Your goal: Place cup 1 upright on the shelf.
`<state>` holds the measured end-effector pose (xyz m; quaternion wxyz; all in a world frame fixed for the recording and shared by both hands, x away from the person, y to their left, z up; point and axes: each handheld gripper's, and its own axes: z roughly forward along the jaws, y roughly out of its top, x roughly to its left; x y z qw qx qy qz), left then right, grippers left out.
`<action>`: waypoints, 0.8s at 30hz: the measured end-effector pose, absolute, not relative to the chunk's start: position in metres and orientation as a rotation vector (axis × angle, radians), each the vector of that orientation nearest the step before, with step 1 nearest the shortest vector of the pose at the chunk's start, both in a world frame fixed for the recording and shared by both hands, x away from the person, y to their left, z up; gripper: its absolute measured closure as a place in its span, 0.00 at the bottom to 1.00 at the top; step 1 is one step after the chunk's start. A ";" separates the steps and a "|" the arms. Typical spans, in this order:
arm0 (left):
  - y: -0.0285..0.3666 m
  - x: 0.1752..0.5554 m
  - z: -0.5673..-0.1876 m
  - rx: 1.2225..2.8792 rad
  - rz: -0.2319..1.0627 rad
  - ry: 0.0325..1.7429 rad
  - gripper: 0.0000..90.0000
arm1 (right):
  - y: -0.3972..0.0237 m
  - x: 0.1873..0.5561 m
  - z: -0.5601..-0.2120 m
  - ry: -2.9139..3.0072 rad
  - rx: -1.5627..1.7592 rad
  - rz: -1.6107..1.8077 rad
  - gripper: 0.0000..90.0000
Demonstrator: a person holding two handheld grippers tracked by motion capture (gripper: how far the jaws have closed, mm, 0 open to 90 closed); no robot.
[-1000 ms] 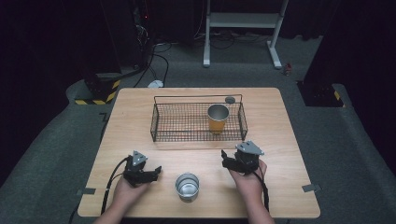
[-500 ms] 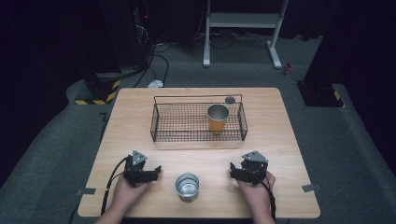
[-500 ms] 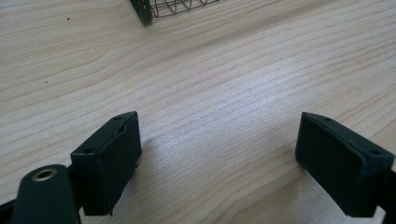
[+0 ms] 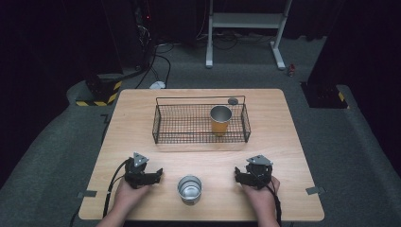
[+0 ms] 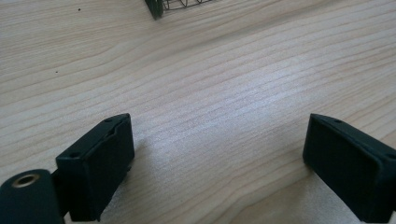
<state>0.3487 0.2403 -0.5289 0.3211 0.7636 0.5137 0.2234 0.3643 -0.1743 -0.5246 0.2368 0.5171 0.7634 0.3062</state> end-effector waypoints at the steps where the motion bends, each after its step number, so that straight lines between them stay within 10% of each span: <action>1: 0.241 0.349 -0.529 2.012 0.582 1.339 0.09 | -0.174 0.365 -0.525 2.094 1.411 0.840 0.15; 24: 0.242 0.349 -0.514 1.999 0.580 1.248 0.07 | -0.176 0.366 -0.525 2.104 1.437 0.856 0.15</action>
